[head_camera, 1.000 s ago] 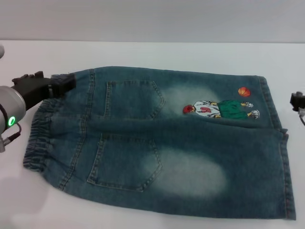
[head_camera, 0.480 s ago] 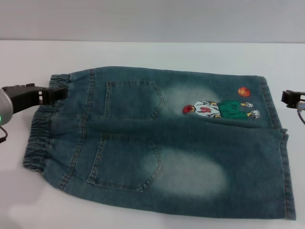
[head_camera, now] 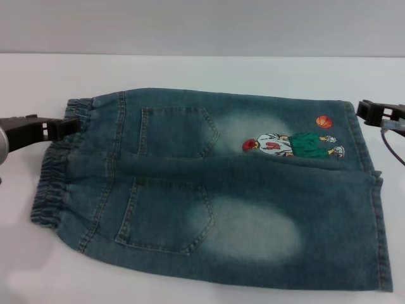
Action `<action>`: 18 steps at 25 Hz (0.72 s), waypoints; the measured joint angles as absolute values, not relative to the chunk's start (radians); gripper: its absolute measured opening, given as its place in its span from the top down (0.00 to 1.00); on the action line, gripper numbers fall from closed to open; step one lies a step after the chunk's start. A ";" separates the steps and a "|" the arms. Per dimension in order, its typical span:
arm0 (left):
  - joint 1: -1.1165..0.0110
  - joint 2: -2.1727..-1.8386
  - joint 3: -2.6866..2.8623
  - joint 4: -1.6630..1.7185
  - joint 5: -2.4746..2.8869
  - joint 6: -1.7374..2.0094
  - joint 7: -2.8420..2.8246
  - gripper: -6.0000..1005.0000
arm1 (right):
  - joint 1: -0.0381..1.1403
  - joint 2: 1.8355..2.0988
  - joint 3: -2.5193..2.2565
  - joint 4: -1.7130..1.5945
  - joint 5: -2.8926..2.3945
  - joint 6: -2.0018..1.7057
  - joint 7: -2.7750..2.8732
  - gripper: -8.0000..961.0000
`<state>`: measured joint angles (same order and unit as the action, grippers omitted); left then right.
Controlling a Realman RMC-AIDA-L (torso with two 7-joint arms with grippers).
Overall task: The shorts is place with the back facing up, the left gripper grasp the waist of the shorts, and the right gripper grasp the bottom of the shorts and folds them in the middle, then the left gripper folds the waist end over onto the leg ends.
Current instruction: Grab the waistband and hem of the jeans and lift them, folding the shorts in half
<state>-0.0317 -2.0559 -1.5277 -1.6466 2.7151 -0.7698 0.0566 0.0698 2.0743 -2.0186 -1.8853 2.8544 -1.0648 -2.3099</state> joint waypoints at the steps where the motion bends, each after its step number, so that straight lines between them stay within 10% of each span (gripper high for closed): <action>1: -0.032 -2.056 -1.528 -1.647 2.715 -0.770 0.057 0.20 | 0.069 2.074 -2.026 -1.895 2.855 -1.069 -2.311 0.43; 18: -0.041 -2.056 -1.600 -1.762 2.781 -1.175 0.061 0.20 | 0.025 2.081 -2.018 -1.849 2.855 -1.273 -2.337 0.43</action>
